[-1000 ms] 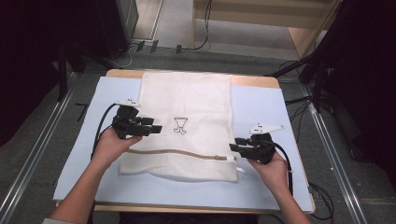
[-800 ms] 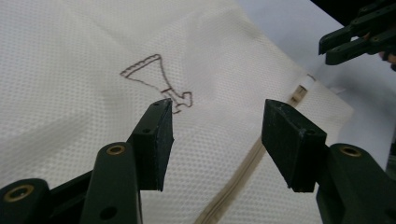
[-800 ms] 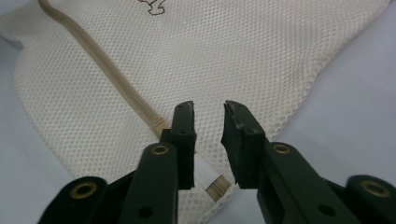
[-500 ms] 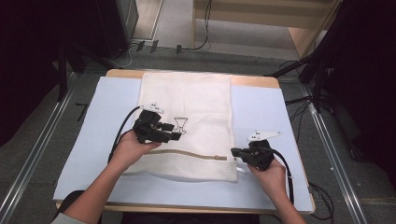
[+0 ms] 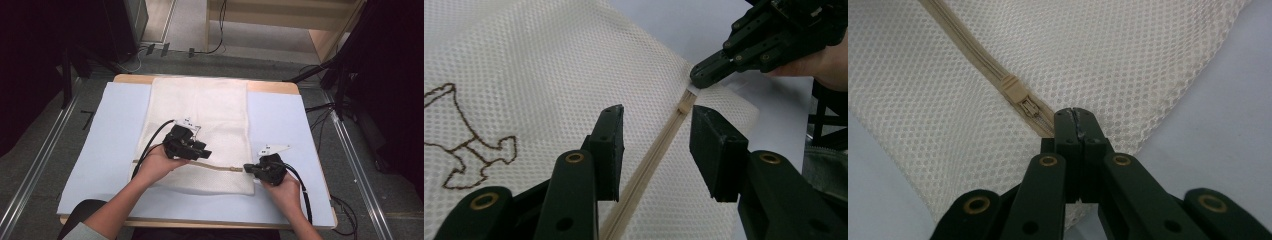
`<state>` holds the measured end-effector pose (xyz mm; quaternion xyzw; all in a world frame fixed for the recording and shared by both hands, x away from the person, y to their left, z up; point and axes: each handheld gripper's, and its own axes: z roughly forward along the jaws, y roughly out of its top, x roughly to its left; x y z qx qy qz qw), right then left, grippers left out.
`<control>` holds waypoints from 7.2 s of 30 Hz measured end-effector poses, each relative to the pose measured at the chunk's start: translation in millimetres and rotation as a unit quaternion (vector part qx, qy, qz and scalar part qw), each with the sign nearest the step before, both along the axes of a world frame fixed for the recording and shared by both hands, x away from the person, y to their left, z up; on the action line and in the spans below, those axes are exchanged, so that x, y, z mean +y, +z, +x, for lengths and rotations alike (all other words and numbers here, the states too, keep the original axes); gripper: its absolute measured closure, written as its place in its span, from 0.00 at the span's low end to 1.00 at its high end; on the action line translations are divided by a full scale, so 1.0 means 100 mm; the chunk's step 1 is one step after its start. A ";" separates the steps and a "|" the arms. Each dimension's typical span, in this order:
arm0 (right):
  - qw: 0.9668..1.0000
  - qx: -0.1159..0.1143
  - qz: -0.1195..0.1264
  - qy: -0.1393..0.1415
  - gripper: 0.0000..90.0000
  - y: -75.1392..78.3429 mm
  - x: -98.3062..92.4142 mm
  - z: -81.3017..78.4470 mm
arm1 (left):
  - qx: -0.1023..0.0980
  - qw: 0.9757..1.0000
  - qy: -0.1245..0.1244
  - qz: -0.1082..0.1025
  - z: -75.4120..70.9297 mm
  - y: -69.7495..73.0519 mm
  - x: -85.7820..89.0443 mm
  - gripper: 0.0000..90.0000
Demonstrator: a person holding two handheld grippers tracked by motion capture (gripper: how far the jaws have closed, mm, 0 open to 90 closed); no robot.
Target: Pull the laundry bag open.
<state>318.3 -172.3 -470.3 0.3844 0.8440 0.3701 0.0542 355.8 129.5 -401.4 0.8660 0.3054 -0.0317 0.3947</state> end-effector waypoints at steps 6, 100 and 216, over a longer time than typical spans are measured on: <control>1.000 -0.007 -0.005 0.004 1.00 -0.01 0.01 0.00 | 0.006 1.000 -0.015 0.006 -0.01 -0.07 -0.14 0.68; 0.998 -0.051 0.009 0.030 1.00 -0.10 -0.01 -0.03 | 0.096 0.993 -0.056 0.038 0.12 -0.50 -0.61 0.99; 0.996 -0.059 0.040 0.050 1.00 -0.16 -0.10 0.00 | 0.118 0.993 -0.015 0.016 0.10 -0.26 0.54 0.99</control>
